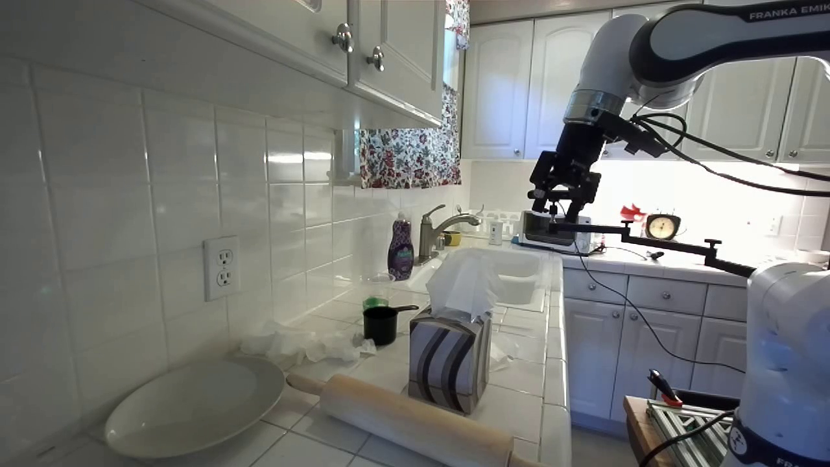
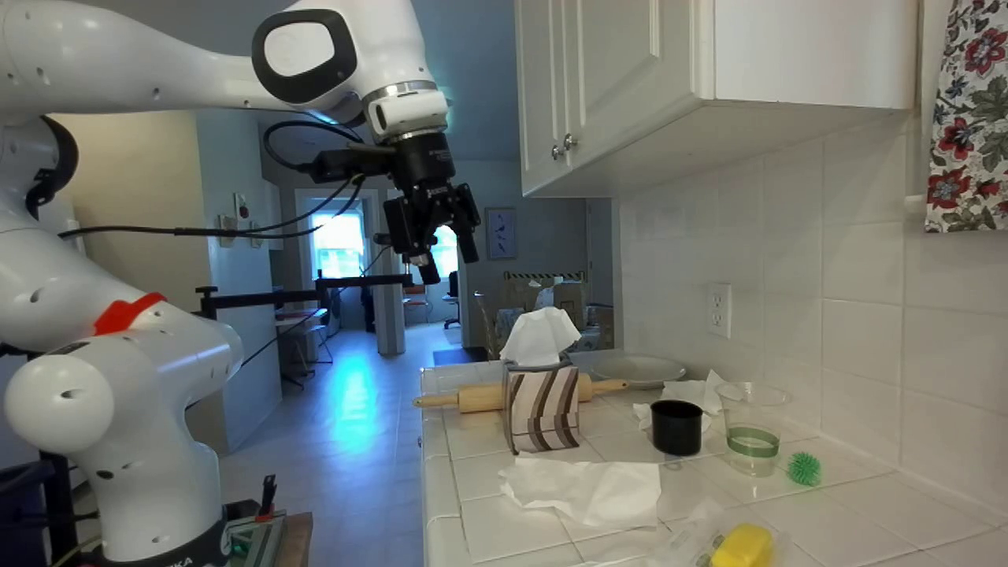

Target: Use the napkin to wipe the surface

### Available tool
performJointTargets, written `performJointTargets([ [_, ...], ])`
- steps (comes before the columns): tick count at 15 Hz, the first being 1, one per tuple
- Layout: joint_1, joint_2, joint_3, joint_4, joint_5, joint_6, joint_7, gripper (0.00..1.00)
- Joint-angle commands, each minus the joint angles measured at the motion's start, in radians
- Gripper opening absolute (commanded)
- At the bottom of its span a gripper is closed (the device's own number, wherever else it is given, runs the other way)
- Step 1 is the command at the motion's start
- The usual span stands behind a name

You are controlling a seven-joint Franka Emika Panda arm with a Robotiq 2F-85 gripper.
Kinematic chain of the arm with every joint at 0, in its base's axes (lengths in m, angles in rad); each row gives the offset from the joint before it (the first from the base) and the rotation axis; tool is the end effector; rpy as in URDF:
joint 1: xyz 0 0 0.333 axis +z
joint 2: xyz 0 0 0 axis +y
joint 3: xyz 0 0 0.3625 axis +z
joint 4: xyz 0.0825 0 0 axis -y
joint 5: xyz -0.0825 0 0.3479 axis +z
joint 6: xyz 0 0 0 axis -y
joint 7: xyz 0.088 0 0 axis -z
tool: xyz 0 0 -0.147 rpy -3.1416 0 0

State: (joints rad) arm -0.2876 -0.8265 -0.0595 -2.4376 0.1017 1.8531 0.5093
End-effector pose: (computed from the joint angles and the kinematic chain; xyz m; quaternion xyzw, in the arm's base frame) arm 0.2474 -0.0834 0.5867 -0.9002 0.4124 -0.1129 0.0824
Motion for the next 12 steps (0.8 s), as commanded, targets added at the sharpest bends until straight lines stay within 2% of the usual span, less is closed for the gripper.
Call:
performJointTargets([
  [1, -0.010, 0.002, 0.006, 0.002, 0.006, -0.002, -0.006, 1.00],
  [5, -0.026, 0.032, -0.007, 0.021, -0.005, -0.022, 0.000, 1.00],
  [12, 0.005, 0.136, -0.068, 0.100, -0.133, -0.085, -0.256, 1.00],
])
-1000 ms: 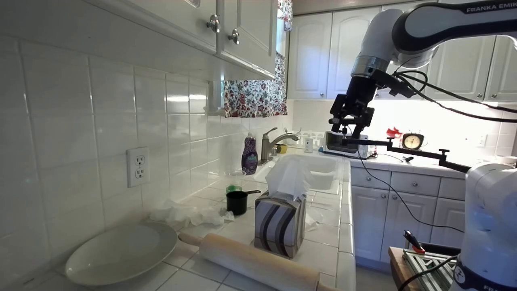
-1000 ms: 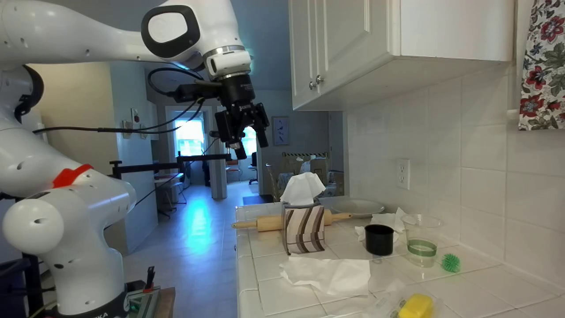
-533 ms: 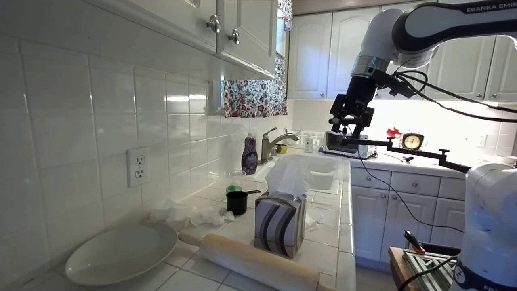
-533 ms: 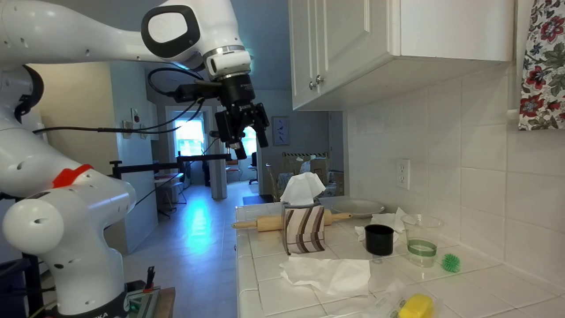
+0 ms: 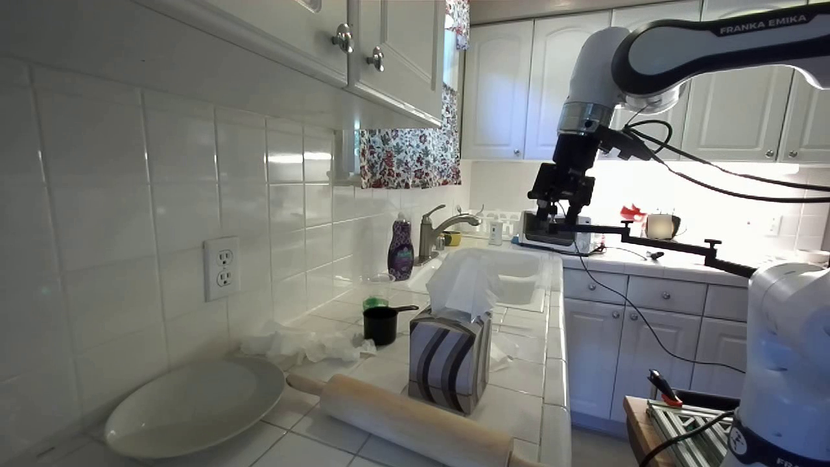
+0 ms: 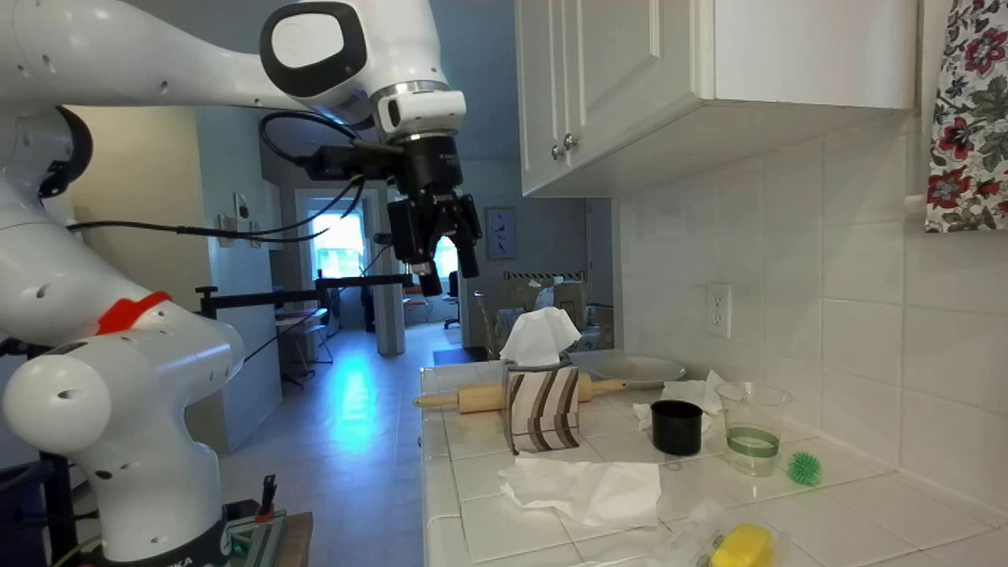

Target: Use the napkin to wipe the surface

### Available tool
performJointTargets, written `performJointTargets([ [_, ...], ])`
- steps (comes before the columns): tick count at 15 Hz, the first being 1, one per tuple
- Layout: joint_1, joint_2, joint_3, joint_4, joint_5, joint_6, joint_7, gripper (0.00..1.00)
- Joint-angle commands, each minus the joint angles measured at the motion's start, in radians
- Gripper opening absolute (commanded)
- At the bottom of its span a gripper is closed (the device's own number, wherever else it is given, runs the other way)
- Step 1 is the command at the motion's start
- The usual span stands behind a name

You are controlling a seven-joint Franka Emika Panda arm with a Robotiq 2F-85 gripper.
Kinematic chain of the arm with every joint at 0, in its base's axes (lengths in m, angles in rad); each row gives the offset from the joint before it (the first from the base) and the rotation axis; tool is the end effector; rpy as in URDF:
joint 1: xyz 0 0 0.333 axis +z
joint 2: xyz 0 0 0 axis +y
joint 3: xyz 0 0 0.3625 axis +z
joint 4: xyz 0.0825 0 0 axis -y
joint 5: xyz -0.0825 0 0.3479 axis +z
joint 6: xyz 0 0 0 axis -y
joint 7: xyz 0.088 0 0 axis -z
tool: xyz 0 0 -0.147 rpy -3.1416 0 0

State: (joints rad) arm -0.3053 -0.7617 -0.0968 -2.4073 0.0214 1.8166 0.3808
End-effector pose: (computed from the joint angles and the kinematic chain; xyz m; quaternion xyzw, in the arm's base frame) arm 0.2507 -0.1136 0.5777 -0.9235 0.3717 -0.0840 0.0440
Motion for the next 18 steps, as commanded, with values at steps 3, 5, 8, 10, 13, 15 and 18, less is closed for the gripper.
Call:
performJointTargets([
  [3, 0.043, 0.110, -0.050, 0.090, -0.097, -0.037, -0.247, 1.00],
  [5, 0.061, 0.127, -0.070, 0.089, -0.112, -0.004, -0.325, 1.00],
  [8, 0.091, 0.148, -0.109, 0.079, -0.101, 0.049, -0.446, 1.00],
  [10, 0.075, 0.127, -0.088, 0.062, -0.097, 0.045, -0.393, 1.00],
  [13, 0.077, 0.134, -0.091, 0.061, -0.096, 0.050, -0.398, 1.00],
  [15, 0.077, 0.133, -0.089, 0.061, -0.096, 0.050, -0.398, 1.00],
  [18, 0.083, 0.201, -0.131, 0.081, -0.091, 0.088, -0.453, 1.00],
])
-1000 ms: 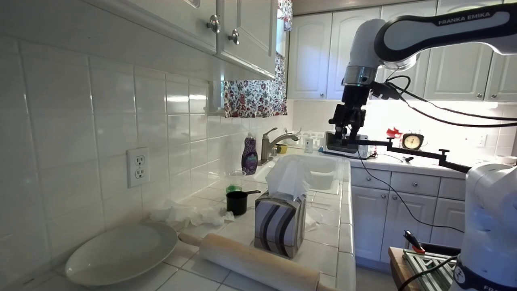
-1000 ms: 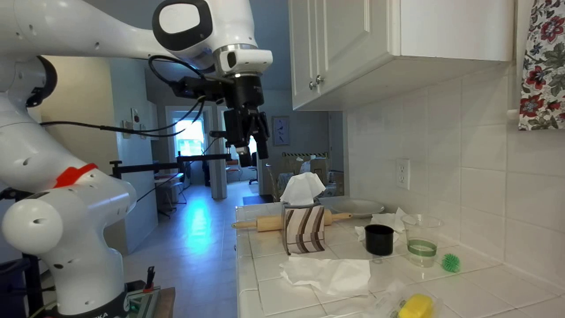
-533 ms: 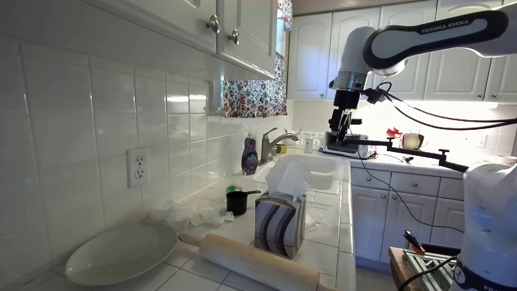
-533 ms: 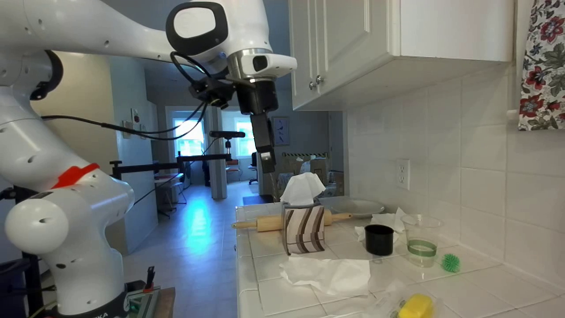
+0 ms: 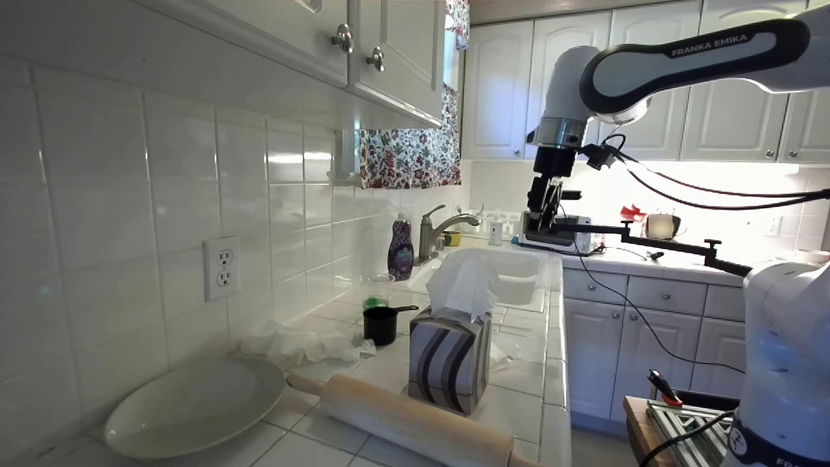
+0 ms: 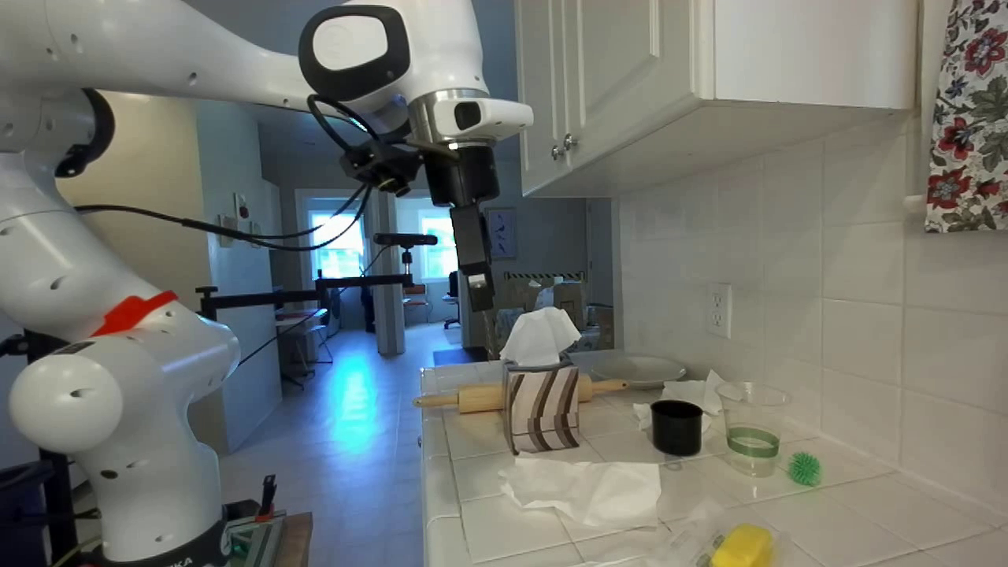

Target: Use the napkin to wipe the surface

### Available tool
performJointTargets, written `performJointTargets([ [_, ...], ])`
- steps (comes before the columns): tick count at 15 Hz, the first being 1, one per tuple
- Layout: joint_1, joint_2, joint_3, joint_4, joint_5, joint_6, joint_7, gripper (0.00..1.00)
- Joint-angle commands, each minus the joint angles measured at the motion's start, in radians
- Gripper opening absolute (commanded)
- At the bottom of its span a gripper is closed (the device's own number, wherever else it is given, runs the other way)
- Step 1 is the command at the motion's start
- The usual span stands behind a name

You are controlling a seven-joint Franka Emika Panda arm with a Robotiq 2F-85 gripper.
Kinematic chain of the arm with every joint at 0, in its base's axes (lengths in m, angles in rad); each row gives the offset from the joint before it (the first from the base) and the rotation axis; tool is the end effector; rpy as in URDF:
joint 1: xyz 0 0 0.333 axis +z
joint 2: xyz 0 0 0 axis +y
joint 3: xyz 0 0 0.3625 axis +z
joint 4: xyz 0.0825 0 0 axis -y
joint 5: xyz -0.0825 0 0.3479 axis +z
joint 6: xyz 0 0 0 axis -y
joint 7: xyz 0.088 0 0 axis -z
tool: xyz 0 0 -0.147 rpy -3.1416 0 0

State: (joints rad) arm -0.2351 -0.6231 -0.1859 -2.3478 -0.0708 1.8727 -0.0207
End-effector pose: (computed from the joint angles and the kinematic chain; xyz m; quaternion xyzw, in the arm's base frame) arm 0.2862 -0.1527 0.5667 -0.9815 0.1772 -0.0726 0.0049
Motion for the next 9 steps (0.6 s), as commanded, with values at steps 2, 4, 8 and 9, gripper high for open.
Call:
performJointTargets([
  [2, 0.015, 0.106, -0.063, 0.025, -0.013, 0.076, -0.102, 1.00],
  [4, 0.018, 0.160, -0.081, 0.030, -0.014, 0.126, -0.159, 1.00],
  [8, 0.026, 0.255, -0.104, 0.041, 0.047, 0.198, -0.195, 1.00],
  [9, 0.028, 0.273, -0.111, 0.046, 0.076, 0.211, -0.188, 1.00],
])
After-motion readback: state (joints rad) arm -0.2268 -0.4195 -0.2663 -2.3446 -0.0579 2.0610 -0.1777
